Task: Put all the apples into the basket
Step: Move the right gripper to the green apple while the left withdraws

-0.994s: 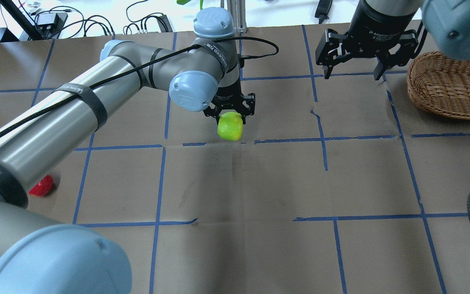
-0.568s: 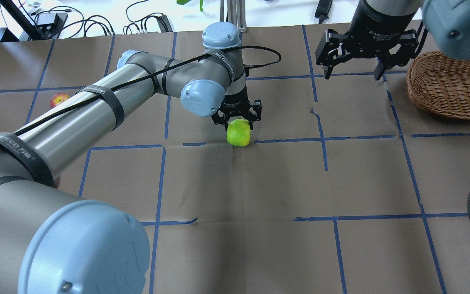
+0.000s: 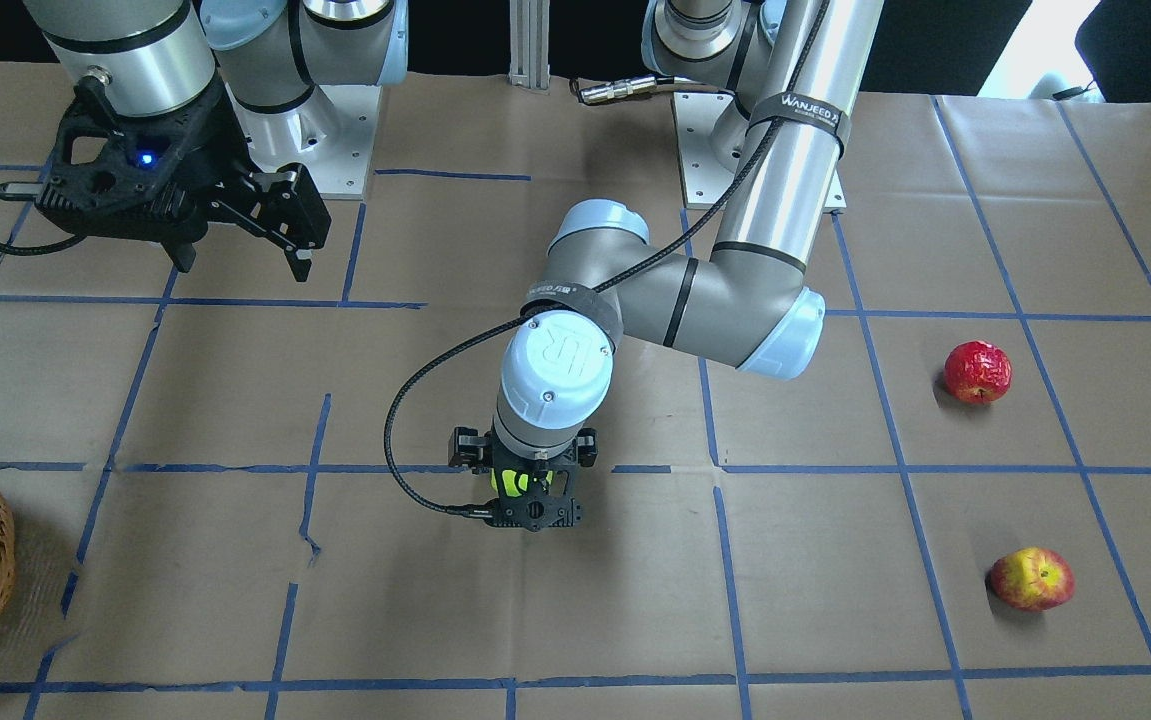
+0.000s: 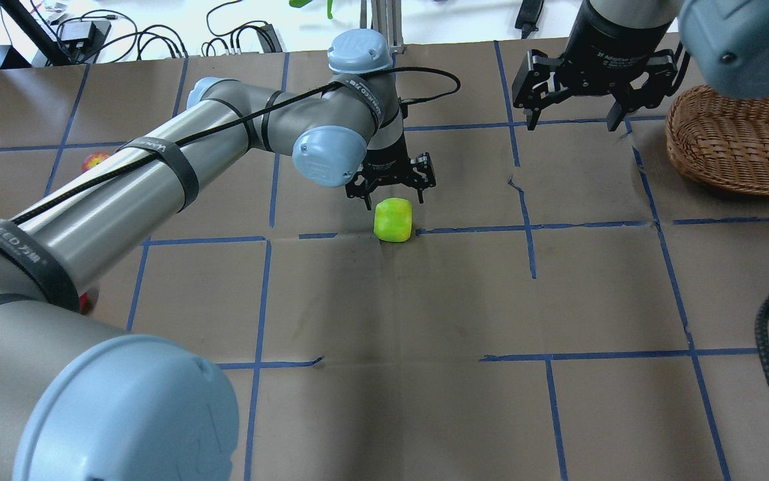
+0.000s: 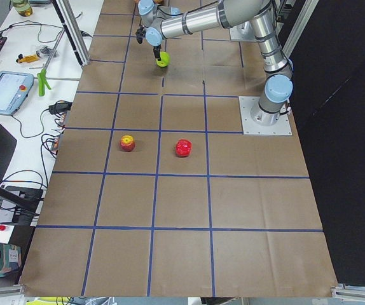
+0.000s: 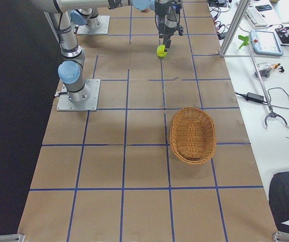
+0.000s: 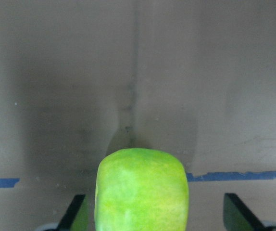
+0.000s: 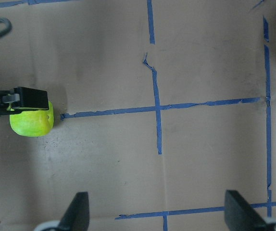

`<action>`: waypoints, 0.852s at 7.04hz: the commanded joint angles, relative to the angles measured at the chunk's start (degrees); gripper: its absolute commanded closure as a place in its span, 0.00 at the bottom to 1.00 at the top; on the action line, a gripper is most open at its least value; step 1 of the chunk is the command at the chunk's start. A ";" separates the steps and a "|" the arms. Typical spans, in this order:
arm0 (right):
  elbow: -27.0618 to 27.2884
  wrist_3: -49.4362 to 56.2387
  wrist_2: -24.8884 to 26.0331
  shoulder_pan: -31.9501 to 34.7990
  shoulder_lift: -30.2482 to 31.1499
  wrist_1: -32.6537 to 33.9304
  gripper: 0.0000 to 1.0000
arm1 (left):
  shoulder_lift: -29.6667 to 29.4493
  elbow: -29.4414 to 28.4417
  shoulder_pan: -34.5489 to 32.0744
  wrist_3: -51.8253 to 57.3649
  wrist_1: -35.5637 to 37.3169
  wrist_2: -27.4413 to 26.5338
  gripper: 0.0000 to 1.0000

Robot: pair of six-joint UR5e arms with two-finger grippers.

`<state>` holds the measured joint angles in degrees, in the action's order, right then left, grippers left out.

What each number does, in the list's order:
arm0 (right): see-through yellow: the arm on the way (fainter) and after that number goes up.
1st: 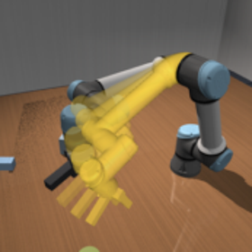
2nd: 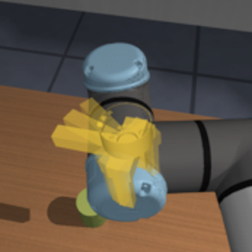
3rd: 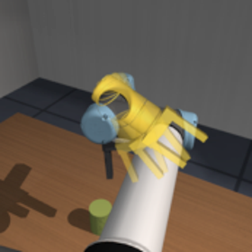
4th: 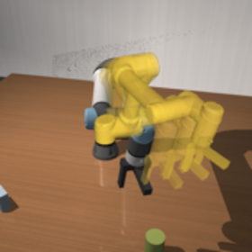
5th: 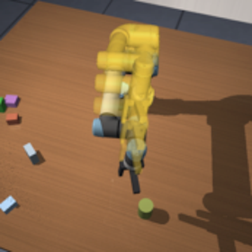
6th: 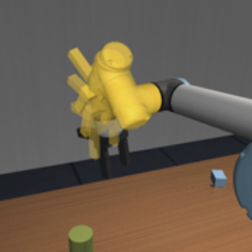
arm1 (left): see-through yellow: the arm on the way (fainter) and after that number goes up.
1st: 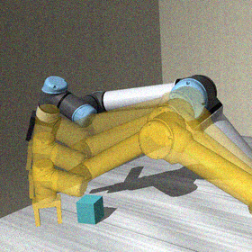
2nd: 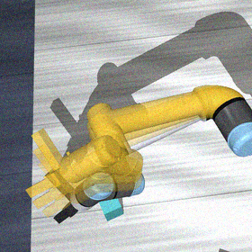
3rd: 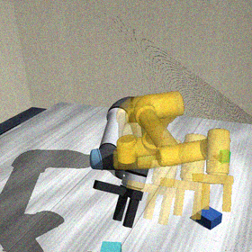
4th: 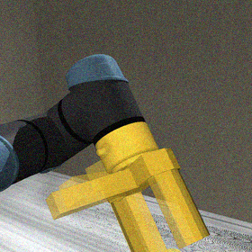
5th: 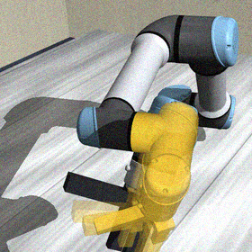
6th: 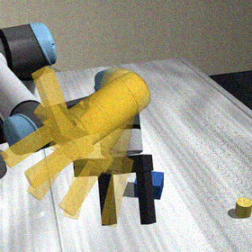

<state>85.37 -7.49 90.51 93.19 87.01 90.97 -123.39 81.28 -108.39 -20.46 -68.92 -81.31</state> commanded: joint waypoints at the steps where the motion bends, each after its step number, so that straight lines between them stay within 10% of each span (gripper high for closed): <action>1: 1.55 0.63 -0.25 0.06 -0.61 0.18 0.00 | 8.29 -2.60 5.51 2.77 -6.78 -0.51 0.02; 6: 0.51 -14.76 -1.73 12.69 -14.74 11.07 0.00 | 21.35 8.79 42.92 53.24 -14.40 -16.43 0.02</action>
<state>86.53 -15.90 89.65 101.69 75.98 99.49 -103.03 87.03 -74.35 21.35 -83.56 -96.36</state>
